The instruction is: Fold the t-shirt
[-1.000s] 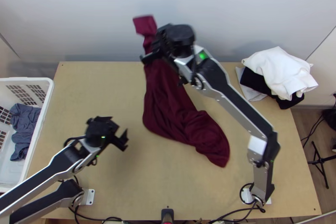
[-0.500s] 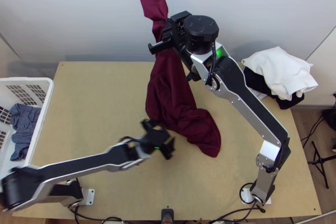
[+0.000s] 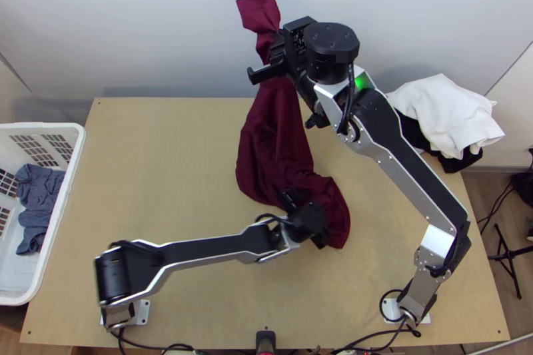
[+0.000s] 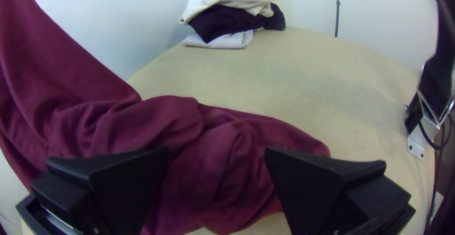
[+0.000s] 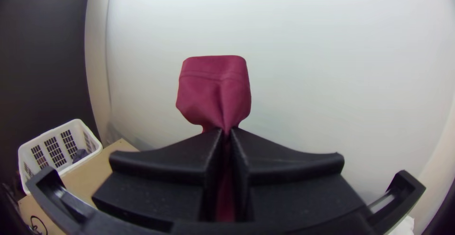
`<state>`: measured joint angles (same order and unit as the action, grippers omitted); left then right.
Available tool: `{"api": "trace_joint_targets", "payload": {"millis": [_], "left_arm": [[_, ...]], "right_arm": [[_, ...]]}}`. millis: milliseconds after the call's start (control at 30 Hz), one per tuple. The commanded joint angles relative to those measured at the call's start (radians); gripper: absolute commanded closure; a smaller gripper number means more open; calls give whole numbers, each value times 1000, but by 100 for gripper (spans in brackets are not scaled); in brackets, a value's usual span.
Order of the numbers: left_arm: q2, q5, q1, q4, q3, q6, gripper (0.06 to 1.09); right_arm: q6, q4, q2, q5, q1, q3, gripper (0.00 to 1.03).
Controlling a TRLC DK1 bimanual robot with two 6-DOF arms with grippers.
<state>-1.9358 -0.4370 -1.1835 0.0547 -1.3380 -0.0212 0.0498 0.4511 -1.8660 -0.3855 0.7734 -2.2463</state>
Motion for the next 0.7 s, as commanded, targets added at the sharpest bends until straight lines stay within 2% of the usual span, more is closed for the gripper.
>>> {"api": "trace_joint_targets", "payload": {"millis": [0, 200, 400, 533, 567, 600, 633, 667], "left_arm": [[-138, -23, -36, -3, -133, -23, 11], [-213, -23, -94, -110, -248, -22, 11], [-313, -31, -125, -145, -345, -2, 11], [-388, -77, -125, -282, -460, 6, 12], [-396, -78, -123, -311, -475, 14, 22], [-396, -78, -119, -316, -477, 18, 44], [-396, -77, -111, -314, -477, 29, 79], [-400, -75, -107, -316, -483, 52, 106]], "right_arm": [[-5, 18, 4, 0, -8, 14, 100], [-7, 28, 5, 0, -28, 22, 100], [-16, 32, 18, 0, -34, 30, 100], [-15, 34, 30, 0, -43, 47, 100], [-15, 34, 34, 0, -49, 53, 100], [-16, 34, 37, 0, -54, 57, 100], [-18, 34, 42, 0, -57, 63, 100], [-19, 34, 45, 0, -59, 67, 100]]}}
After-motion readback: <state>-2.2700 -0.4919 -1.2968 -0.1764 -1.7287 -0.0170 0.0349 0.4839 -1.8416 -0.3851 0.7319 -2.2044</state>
